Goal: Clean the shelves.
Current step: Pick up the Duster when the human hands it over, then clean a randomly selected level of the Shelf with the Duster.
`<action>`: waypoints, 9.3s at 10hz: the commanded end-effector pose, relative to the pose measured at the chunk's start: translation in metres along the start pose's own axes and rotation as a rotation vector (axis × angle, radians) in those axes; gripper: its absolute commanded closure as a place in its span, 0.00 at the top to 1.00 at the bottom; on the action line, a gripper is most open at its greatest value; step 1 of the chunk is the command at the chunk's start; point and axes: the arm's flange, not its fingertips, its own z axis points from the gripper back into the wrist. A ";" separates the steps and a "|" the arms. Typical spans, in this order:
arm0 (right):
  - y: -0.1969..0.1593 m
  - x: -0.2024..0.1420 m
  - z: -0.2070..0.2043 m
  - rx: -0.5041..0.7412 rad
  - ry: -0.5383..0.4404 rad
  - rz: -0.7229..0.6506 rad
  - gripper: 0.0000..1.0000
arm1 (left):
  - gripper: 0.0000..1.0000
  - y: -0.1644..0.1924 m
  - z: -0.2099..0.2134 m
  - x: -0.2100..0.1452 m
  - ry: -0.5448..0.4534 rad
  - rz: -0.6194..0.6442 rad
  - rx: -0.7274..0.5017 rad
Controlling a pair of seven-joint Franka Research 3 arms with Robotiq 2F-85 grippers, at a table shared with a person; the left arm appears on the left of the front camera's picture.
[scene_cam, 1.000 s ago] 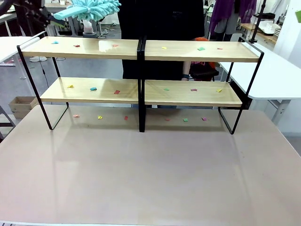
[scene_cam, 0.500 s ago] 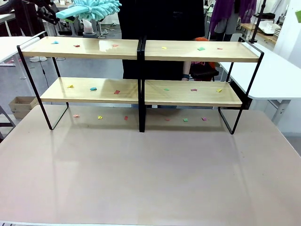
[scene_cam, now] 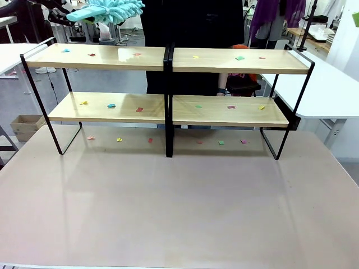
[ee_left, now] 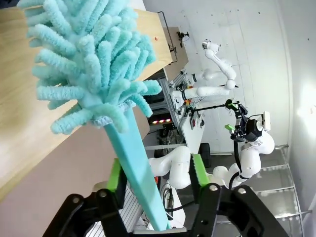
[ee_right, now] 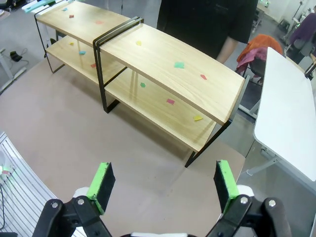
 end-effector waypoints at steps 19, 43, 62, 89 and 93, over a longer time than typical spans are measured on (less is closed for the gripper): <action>-0.001 0.000 0.000 0.009 -0.002 -0.001 1.00 | 0.00 -0.020 0.225 -0.268 0.194 -0.233 0.310; -0.001 0.000 0.000 0.009 -0.002 -0.001 1.00 | 0.12 0.023 0.230 -0.327 0.139 -0.128 0.372; -0.001 0.000 0.000 0.009 -0.002 -0.001 1.00 | 0.12 -0.137 -0.115 -0.097 0.143 0.002 0.902; -0.001 0.000 0.000 0.009 -0.002 -0.001 1.00 | 0.12 -0.083 0.022 -0.143 -0.021 -0.140 0.833; -0.001 0.000 0.000 0.009 -0.002 -0.001 1.00 | 0.12 -0.067 -0.024 -0.135 0.156 -0.177 0.828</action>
